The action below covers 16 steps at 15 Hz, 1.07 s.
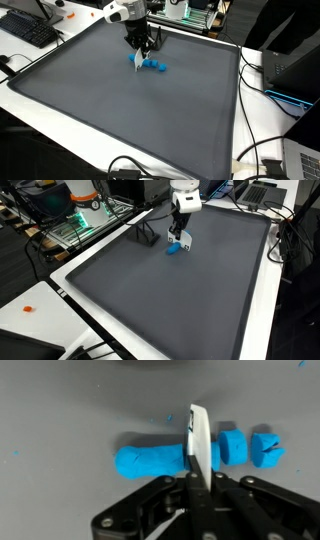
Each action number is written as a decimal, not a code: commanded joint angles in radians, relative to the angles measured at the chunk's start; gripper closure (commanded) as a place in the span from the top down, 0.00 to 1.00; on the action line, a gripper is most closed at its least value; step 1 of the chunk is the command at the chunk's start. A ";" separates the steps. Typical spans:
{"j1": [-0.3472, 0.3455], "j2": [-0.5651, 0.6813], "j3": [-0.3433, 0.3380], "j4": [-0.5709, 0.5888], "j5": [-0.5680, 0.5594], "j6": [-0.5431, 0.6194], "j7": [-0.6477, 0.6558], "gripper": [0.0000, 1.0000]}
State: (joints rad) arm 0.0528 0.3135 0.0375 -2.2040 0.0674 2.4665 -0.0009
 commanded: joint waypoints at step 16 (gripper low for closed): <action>0.017 -0.053 -0.007 0.016 -0.058 -0.020 0.097 0.01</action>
State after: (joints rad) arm 0.0679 0.2880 0.0431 -2.1873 0.0444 2.4651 0.0931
